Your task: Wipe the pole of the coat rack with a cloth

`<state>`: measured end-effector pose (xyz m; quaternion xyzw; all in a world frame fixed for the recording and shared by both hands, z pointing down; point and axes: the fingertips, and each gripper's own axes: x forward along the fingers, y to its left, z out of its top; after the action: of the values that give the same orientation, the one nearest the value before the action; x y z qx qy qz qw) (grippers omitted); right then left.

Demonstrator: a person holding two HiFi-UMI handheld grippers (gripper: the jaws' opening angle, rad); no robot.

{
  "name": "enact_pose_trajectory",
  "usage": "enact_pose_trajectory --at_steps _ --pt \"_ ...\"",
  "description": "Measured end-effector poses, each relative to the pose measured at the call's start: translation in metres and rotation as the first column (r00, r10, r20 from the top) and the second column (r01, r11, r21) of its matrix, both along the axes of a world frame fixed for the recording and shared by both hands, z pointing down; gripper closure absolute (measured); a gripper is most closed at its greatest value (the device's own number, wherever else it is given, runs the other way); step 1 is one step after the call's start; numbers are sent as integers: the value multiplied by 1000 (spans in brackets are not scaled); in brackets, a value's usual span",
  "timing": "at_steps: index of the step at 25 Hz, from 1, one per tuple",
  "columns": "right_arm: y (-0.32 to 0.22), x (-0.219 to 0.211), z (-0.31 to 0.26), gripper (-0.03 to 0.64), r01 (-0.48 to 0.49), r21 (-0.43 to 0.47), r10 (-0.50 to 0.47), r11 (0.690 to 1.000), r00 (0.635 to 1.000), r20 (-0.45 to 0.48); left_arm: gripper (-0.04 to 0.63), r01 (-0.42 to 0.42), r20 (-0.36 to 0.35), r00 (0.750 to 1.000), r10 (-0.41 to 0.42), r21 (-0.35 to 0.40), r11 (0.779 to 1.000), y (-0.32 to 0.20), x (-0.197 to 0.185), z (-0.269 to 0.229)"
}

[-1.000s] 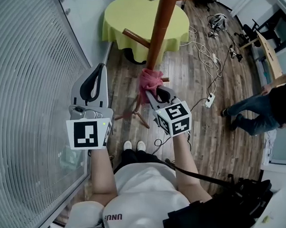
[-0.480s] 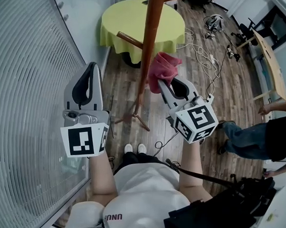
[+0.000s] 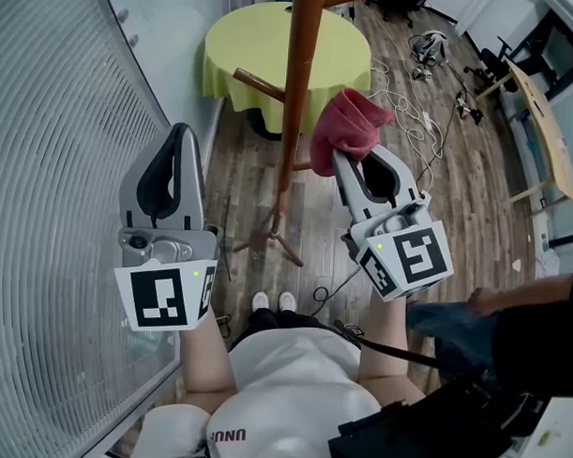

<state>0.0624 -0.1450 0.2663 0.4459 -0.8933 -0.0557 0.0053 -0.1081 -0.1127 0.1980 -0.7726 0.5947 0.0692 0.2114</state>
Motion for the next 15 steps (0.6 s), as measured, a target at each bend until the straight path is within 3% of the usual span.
enact_pose_trajectory --at_steps 15 --pt "2 1 -9 543 -24 46 24 999 1000 9 581 -5 4 1000 5 19 1000 1 -3 -1"
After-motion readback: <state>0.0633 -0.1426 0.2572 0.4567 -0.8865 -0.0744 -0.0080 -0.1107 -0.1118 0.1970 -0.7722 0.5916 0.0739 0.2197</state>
